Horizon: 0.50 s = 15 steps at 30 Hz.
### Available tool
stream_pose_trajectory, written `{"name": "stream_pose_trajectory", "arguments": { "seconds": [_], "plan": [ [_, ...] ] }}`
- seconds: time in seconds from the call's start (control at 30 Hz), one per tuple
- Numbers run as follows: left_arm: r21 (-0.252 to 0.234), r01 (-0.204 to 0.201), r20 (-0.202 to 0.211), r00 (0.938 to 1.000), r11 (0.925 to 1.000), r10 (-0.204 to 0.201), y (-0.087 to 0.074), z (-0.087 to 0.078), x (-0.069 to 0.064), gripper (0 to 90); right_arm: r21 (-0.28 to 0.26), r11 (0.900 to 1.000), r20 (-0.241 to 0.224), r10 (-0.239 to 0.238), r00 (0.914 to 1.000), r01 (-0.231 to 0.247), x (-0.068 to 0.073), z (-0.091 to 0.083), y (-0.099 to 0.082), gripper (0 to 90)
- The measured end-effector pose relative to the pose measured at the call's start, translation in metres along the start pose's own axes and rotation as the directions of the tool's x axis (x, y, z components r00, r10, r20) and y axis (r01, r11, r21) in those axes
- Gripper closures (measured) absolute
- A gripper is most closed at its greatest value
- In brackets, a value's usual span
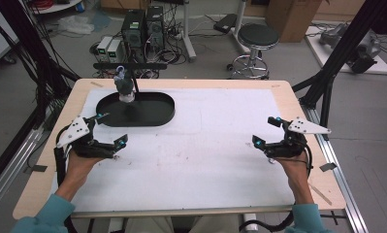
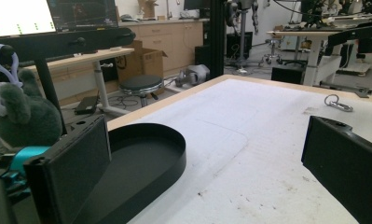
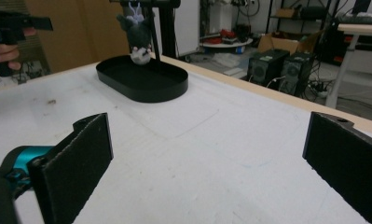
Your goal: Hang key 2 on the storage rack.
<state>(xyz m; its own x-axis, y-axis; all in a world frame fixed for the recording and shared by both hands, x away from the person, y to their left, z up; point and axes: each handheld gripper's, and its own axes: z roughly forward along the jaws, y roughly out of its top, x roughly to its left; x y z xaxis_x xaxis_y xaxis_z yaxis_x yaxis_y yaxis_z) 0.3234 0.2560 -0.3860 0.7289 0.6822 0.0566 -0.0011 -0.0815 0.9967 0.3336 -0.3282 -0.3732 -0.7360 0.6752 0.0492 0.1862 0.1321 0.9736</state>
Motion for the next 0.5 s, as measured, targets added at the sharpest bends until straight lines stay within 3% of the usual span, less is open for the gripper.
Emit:
{"name": "stream_pose_trajectory", "arguments": {
  "seconds": [0.23, 0.5],
  "plan": [
    [0.007, 0.000, 0.011, 0.9999, 1.0000, 0.000, 0.000, 0.001, -0.002, 1.7, 0.084, 0.9962, 0.009, -0.023, 0.9997, 0.022, -0.008, -0.006, 0.006, 0.6],
    [0.005, 0.003, 0.010, 0.9999, 1.0000, -0.003, -0.001, 0.000, 0.001, 1.7, 0.228, 0.9736, 0.062, -0.017, 0.9980, 0.002, -0.019, -0.009, 0.005, 0.7]
  ]
}}
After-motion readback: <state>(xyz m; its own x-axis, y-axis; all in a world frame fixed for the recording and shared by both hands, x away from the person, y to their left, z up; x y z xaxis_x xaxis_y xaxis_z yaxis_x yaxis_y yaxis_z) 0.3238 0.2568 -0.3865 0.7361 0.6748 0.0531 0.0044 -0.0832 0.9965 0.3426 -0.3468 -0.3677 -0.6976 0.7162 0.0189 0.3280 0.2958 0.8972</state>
